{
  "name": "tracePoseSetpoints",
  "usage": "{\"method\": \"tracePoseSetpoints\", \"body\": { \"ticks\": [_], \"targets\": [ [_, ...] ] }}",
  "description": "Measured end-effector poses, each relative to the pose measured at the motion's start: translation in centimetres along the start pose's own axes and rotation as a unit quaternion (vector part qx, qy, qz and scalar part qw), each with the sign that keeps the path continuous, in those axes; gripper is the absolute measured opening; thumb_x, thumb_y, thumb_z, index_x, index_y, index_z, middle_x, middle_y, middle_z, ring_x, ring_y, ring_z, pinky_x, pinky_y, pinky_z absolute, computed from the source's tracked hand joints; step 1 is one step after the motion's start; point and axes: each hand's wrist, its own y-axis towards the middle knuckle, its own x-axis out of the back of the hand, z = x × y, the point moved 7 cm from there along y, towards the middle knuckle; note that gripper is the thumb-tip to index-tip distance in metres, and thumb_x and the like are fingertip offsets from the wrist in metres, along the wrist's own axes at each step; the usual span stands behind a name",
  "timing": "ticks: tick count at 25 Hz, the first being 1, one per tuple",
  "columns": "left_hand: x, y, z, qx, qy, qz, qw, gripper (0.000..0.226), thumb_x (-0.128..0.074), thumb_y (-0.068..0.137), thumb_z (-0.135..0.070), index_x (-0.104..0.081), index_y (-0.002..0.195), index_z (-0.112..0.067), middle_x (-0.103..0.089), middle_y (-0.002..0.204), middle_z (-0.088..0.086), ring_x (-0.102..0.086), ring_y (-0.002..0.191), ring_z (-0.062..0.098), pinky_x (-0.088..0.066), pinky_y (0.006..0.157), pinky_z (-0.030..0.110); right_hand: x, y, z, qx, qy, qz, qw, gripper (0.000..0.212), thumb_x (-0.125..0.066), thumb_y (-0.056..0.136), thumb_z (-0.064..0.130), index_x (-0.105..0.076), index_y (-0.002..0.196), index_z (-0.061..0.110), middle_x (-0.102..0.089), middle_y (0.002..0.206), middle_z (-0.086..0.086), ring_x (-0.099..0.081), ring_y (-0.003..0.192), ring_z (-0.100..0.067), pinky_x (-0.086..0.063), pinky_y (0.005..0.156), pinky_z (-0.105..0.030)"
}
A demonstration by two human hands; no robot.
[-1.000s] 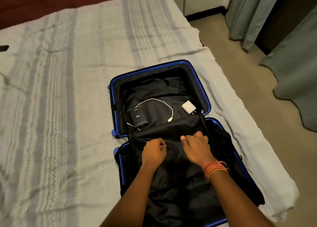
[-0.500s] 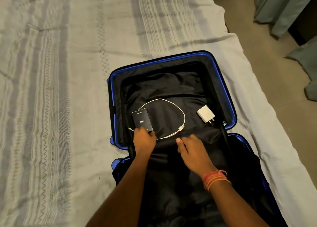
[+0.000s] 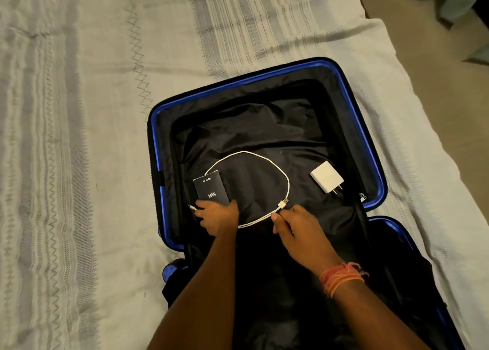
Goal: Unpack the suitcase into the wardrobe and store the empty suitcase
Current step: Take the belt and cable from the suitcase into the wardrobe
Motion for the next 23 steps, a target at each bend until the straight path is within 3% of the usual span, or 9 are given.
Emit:
{"method": "tracePoseSetpoints", "body": {
  "ticks": [4, 6, 7, 9, 11, 13, 16, 19, 23],
  "targets": [
    [1.6, -1.9, -0.4, -0.052, -0.02, -0.038, 0.998, 0.088, -0.079, 0.07, -0.036, -0.033, 0.136, 0.0, -0.041, 0.134, 0.021, -0.049, 0.116, 0.043, -0.042, 0.095, 0.046, 1.0, -0.2, 0.1, -0.025, 0.046, -0.014, 0.999, 0.033, -0.046, 0.099, 0.029, -0.067, 0.082, 0.011, -0.053, 0.075, 0.004, -0.052, 0.08, -0.012, -0.039, 0.077, -0.023],
    [2.5, -4.7, -1.0, -0.106, -0.039, -0.031, 0.993, 0.09, -0.08, 0.067, -0.041, -0.037, 0.136, -0.003, -0.044, 0.131, 0.017, -0.051, 0.116, 0.038, -0.041, 0.095, 0.046, 2.0, -0.7, 0.3, -0.048, 0.111, -0.033, 0.992, 0.02, -0.05, 0.097, 0.031, -0.065, 0.1, 0.018, -0.059, 0.084, 0.002, -0.057, 0.083, -0.011, -0.039, 0.076, -0.019],
    [3.0, -6.6, -1.3, -0.128, -0.045, -0.025, 0.99, 0.091, -0.08, 0.066, -0.044, -0.037, 0.137, -0.005, -0.045, 0.131, 0.015, -0.051, 0.116, 0.035, -0.042, 0.095, 0.045, 2.3, -1.0, 0.5, -0.063, 0.156, -0.03, 0.985, 0.025, -0.054, 0.094, 0.035, -0.058, 0.118, 0.026, -0.06, 0.094, 0.002, -0.06, 0.086, -0.009, -0.042, 0.079, -0.019],
    [3.6, -10.8, -1.6, -0.175, -0.051, -0.011, 0.983, 0.092, -0.078, 0.067, -0.049, -0.038, 0.139, -0.01, -0.045, 0.13, 0.009, -0.053, 0.115, 0.029, -0.044, 0.092, 0.042, 2.7, -1.8, 1.0, -0.078, 0.236, -0.013, 0.969, 0.067, -0.06, 0.088, 0.043, -0.022, 0.143, 0.046, -0.057, 0.109, 0.008, -0.061, 0.094, -0.003, -0.045, 0.085, -0.02],
    [4.4, -15.6, -1.9, -0.231, -0.072, 0.008, 0.97, 0.083, -0.076, 0.073, -0.046, -0.038, 0.14, -0.013, -0.046, 0.128, 0.003, -0.055, 0.113, 0.024, -0.045, 0.088, 0.038, 4.1, -3.5, 2.1, -0.054, 0.276, -0.024, 0.959, 0.093, -0.067, 0.085, 0.037, 0.004, 0.143, 0.057, -0.053, 0.116, 0.021, -0.061, 0.1, 0.003, -0.044, 0.088, -0.015],
    [5.2, -20.2, -1.9, -0.285, -0.096, 0.034, 0.953, 0.073, -0.074, 0.077, -0.036, -0.041, 0.139, -0.015, -0.048, 0.124, -0.002, -0.056, 0.11, 0.02, -0.045, 0.085, 0.032, 6.1, -6.0, 2.6, -0.011, 0.307, -0.062, 0.95, 0.102, -0.071, 0.084, 0.024, 0.005, 0.144, 0.053, -0.047, 0.123, 0.034, -0.054, 0.11, 0.012, -0.043, 0.092, -0.011],
    [6.5, -25.5, -1.6, -0.344, -0.109, 0.089, 0.928, 0.077, -0.077, 0.071, -0.038, -0.043, 0.138, -0.017, -0.048, 0.121, -0.005, -0.056, 0.107, 0.014, -0.041, 0.08, 0.023, 9.4, -10.9, 2.5, 0.014, 0.334, -0.126, 0.934, 0.099, -0.075, 0.08, 0.013, -0.007, 0.144, 0.046, -0.047, 0.136, 0.016, -0.052, 0.121, 0.0, -0.046, 0.1, -0.025],
    [7.2, -29.0, -1.5, -0.427, -0.092, 0.187, 0.88, 0.091, -0.083, 0.064, -0.035, -0.037, 0.141, -0.021, -0.044, 0.126, -0.008, -0.05, 0.108, 0.005, -0.04, 0.084, 0.019, 11.9, -15.5, 2.4, 0.016, 0.347, -0.178, 0.921, 0.092, -0.075, 0.079, 0.009, -0.014, 0.139, 0.043, -0.056, 0.127, -0.005, -0.062, 0.11, -0.014, -0.052, 0.094, -0.034],
    [8.0, -34.7, -1.9, -0.542, -0.05, 0.368, 0.754, 0.098, -0.091, 0.055, -0.023, -0.037, 0.135, -0.039, -0.041, 0.128, -0.027, -0.045, 0.115, -0.011, -0.038, 0.091, 0.006, 14.2, -22.6, 0.6, 0.005, 0.426, -0.228, 0.875, 0.083, -0.07, 0.083, 0.004, -0.018, 0.137, 0.039, -0.066, 0.112, -0.019, -0.069, 0.099, -0.027, -0.057, 0.085, -0.043]
  ]
}}
